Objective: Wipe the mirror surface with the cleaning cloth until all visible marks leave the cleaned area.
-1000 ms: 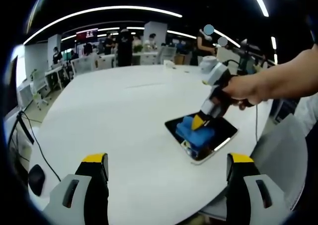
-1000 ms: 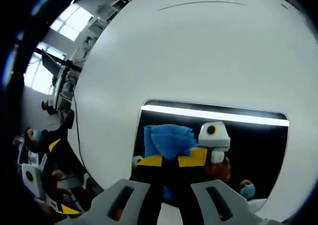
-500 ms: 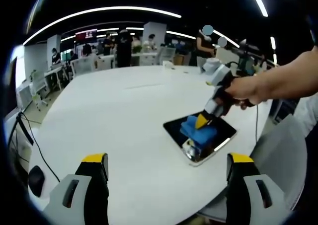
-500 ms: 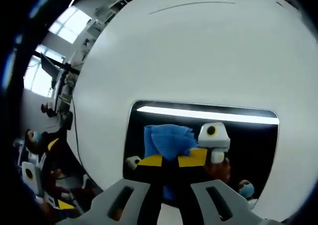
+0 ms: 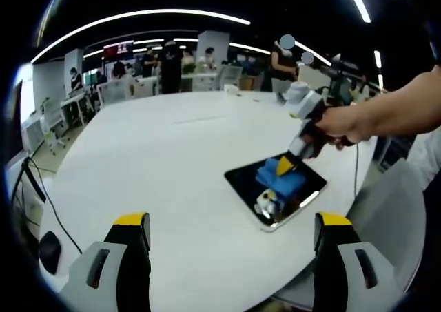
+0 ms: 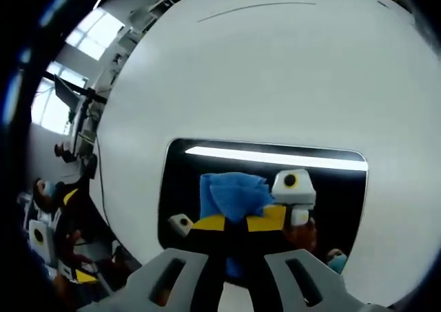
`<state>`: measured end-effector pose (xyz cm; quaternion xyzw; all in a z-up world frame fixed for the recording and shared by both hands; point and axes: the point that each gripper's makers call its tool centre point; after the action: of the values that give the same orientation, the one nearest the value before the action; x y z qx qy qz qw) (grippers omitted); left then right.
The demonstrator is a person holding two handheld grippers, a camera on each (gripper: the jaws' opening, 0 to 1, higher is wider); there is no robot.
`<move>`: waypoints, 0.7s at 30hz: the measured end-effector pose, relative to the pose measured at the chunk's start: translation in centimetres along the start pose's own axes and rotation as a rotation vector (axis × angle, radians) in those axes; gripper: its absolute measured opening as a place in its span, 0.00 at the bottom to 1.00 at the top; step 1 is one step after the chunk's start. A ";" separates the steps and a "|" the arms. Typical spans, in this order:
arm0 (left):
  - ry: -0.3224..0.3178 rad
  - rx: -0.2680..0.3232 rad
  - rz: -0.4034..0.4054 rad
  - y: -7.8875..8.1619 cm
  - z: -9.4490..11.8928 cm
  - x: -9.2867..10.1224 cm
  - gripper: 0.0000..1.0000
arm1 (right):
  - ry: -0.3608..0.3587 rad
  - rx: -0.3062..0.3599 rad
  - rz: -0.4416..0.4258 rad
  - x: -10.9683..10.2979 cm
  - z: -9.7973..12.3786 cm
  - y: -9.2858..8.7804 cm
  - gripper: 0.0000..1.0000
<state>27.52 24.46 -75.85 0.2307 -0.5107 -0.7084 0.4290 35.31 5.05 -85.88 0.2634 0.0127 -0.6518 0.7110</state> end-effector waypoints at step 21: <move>-0.009 0.007 -0.001 0.5 -1.0 0.9 1.00 | -0.018 0.000 -0.013 3.4 1.6 -0.3 0.03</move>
<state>27.97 23.18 -75.68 0.2295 -0.5149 -0.7079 0.4256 35.01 1.32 -85.79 0.2576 0.0079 -0.6588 0.7068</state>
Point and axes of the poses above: the point that each gripper's makers call its tool centre point, and the gripper's own axes: z roughly backward along the fingers, x roughly to its right, y roughly out of its top, and after that the axes turned 10 degrees about x, right-handed
